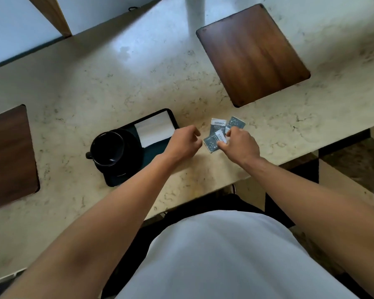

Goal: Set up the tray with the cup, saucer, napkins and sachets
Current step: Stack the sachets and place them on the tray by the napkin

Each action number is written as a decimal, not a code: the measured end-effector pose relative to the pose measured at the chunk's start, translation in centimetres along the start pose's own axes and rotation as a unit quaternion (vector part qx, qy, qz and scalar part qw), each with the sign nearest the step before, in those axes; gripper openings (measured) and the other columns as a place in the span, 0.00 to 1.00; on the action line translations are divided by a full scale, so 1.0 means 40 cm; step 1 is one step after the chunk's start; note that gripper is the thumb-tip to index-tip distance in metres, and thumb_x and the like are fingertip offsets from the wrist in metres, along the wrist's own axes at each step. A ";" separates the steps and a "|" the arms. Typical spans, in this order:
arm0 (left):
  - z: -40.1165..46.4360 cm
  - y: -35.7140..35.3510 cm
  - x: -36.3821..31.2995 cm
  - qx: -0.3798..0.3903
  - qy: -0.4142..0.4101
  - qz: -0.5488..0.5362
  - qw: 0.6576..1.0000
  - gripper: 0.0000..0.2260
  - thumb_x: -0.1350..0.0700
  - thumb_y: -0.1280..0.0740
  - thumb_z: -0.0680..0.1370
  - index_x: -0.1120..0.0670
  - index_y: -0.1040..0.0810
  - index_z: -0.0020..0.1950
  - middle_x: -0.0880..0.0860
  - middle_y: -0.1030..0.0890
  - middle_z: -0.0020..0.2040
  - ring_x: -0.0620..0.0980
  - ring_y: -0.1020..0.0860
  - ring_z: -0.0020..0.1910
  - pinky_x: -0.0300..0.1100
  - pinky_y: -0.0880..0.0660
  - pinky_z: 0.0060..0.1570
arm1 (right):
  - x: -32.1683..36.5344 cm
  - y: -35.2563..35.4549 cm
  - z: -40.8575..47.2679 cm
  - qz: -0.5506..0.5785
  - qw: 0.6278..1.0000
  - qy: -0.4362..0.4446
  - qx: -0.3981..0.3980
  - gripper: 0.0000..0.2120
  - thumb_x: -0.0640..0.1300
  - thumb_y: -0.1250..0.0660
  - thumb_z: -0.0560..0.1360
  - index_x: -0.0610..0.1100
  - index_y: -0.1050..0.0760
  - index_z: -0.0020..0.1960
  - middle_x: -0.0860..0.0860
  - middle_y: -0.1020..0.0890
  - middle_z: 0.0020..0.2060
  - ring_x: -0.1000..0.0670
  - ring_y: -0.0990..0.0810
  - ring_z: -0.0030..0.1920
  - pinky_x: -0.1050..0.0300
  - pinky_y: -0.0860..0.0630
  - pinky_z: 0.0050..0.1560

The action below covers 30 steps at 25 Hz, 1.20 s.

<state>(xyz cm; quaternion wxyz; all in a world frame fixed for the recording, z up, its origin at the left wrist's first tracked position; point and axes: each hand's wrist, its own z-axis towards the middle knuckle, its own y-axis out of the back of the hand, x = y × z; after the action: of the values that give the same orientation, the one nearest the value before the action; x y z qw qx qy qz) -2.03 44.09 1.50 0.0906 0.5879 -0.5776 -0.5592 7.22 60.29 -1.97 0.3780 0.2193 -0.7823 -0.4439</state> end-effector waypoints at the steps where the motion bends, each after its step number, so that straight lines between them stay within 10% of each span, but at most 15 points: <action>1: 0.003 -0.012 -0.013 -0.007 0.009 -0.001 1.000 0.13 0.56 0.31 0.79 0.59 0.20 0.62 0.55 0.16 0.55 0.52 0.19 0.52 0.44 0.22 0.53 | -0.005 0.000 0.006 0.001 1.000 0.011 0.013 0.20 0.59 0.26 0.73 0.45 0.24 0.54 0.47 0.17 0.48 0.46 0.19 0.44 0.51 0.21 0.40; 7: 0.021 -0.066 -0.064 -0.001 0.053 0.004 0.999 0.20 0.58 0.29 0.79 0.60 0.25 0.70 0.58 0.20 0.66 0.55 0.22 0.63 0.49 0.26 0.64 | -0.016 -0.010 0.028 -0.014 0.999 0.022 0.042 0.23 0.59 0.26 0.74 0.43 0.25 0.58 0.46 0.18 0.52 0.43 0.17 0.50 0.50 0.20 0.45; 22: 0.048 -0.108 -0.042 0.027 0.120 -0.099 0.987 0.09 0.62 0.24 0.73 0.55 0.18 0.52 0.48 0.21 0.41 0.44 0.23 0.38 0.36 0.27 0.36 | -0.036 -0.020 0.015 0.033 0.995 0.050 0.076 0.13 0.50 0.26 0.75 0.47 0.27 0.53 0.48 0.22 0.52 0.47 0.22 0.47 0.54 0.28 0.44; 30: -0.041 -0.077 -0.019 0.040 0.219 -0.384 0.896 0.07 0.71 0.29 0.76 0.60 0.15 0.47 0.58 0.14 0.44 0.55 0.14 0.43 0.43 0.15 0.42 | -0.026 -0.012 0.017 0.193 0.968 0.037 0.156 0.09 0.50 0.28 0.78 0.47 0.23 0.55 0.52 0.19 0.47 0.55 0.20 0.43 0.64 0.27 0.41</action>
<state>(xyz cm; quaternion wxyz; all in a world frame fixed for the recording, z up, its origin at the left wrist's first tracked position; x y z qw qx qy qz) 1.23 44.77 0.17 -0.0305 0.8744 -0.2944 -0.3846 7.32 61.09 -3.01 0.4461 0.1361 -0.8552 -0.2263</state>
